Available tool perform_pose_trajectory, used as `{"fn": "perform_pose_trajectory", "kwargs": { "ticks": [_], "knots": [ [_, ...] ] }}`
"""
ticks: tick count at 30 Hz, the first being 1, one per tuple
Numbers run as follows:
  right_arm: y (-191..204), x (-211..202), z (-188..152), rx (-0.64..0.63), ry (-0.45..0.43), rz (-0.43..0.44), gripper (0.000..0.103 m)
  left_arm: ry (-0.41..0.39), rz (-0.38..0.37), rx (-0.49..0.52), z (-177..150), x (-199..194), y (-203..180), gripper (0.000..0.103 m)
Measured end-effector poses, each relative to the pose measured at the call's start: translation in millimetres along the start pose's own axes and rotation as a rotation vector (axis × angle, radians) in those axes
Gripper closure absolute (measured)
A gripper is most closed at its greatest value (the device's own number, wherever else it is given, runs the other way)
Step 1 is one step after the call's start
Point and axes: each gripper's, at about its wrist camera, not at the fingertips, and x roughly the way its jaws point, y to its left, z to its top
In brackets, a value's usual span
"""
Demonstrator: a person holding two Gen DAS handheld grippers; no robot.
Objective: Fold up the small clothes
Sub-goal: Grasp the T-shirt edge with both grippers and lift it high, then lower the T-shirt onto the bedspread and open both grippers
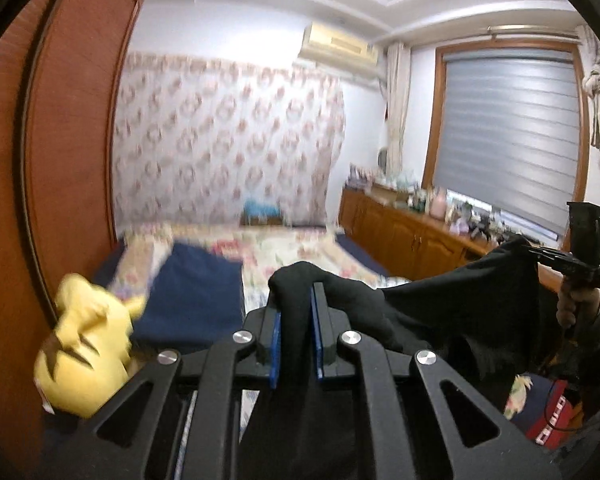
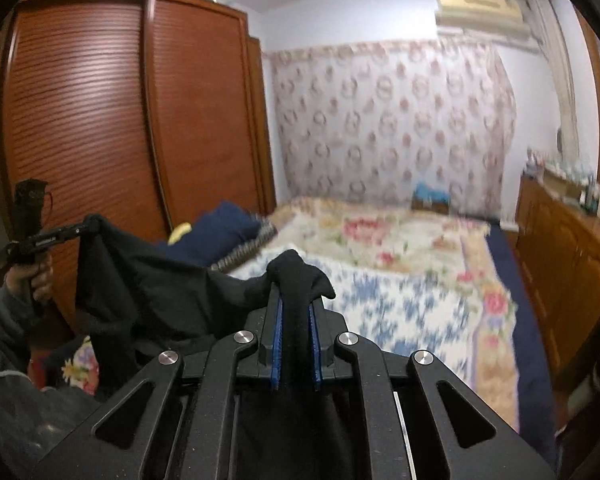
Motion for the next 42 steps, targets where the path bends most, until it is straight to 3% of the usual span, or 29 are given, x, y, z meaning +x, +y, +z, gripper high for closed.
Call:
{"fn": "perform_pose_trajectory", "kwargs": {
  "ticks": [5, 14, 21, 30, 34, 37, 42],
  "knots": [
    [16.2, -40.5, 53.7, -0.041, -0.118, 0.011, 0.095, -0.161, 0.018, 0.018, 52.0, -34.8, 2.1, 0.093],
    [30.0, -109.1, 125.0, -0.086, -0.296, -0.023, 0.095, -0.324, 0.066, 0.088, 117.1, -70.3, 9.6, 0.093],
    [29.6, -142.9, 149.7, -0.124, -0.347, -0.097, 0.095, -0.376, 0.075, 0.135, 140.6, -82.9, 6.5, 0.093],
    [28.0, -166.4, 149.9, -0.151, -0.339, -0.178, 0.095, -0.377, 0.045, 0.162, 157.0, -67.9, -13.7, 0.093],
    [12.8, -162.4, 146.4, -0.138, -0.316, -0.218, 0.095, -0.326, 0.037, 0.160, 154.9, -33.1, -11.5, 0.093],
    [-13.1, -142.0, 139.1, -0.108, -0.260, -0.245, 0.095, -0.256, 0.027, 0.153, 148.5, 13.9, -7.1, 0.093],
    [-74.9, -68.9, 99.0, -0.073, -0.115, -0.297, 0.095, -0.110, 0.033, 0.158, 108.3, 131.3, -5.1, 0.093]
  ]
}}
